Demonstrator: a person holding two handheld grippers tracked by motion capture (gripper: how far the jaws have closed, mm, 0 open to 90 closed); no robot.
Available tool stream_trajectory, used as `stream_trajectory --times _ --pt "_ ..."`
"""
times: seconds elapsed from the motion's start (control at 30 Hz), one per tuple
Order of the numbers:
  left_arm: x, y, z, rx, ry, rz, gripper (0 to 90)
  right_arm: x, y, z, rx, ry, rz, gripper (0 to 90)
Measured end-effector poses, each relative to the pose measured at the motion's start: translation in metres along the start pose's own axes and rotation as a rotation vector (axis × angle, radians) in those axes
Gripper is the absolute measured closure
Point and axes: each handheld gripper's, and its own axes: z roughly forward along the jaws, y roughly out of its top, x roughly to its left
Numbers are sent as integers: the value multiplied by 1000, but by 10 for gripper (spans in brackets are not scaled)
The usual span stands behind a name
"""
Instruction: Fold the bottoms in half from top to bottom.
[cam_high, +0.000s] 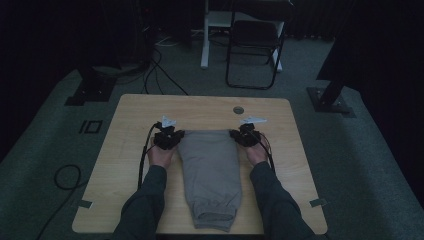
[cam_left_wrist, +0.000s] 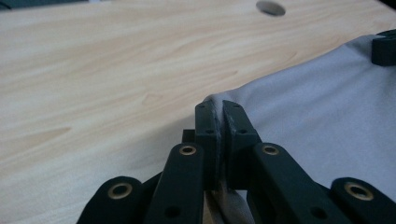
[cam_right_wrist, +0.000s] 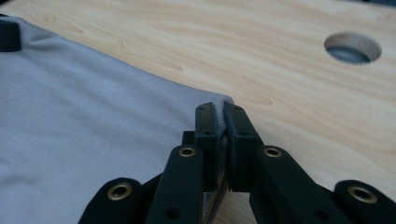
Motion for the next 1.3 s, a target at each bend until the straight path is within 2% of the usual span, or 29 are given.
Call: stream_trajectory --times 0.13,0.17,0.37,0.47,0.6,0.73,0.83,1.0,1.07,1.17,1.23,1.27,1.3 --pt "-5 1 -8 -31 -17 15 860 2 2 -9 -25 25 -23 861" --pt "-6 1 -10 -38 -21 16 860 4 1 -12 -32 27 -40 861" --pt "-15 -6 -28 -80 -52 45 860 9 -5 -33 -74 55 -71 861" --pt "-16 -10 -36 -85 -63 56 860 10 -10 -45 -93 68 -83 861" --pt "-21 -18 -46 -86 -92 67 860 13 -20 -58 -100 107 -76 861" --pt "-29 -30 -53 -59 -112 92 859 22 -31 -67 -77 121 -101 861" --pt "-34 -40 -55 -28 -132 95 859 30 -41 -71 -54 132 -114 861" --pt "-43 -64 -57 31 -155 118 858 36 -64 -76 7 143 -130 859" --pt "-46 -73 -55 56 -174 111 858 36 -74 -75 44 147 -127 859" --pt "-53 -82 -48 108 -182 135 857 36 -84 -73 89 151 -123 858" --pt "-53 -82 -48 108 -182 135 857 37 -88 -72 104 153 -121 858" --pt "-61 -88 -41 145 -177 172 857 38 -94 -71 148 143 -133 858" --pt "-62 -88 -40 149 -168 173 857 39 -95 -69 166 126 -146 857"
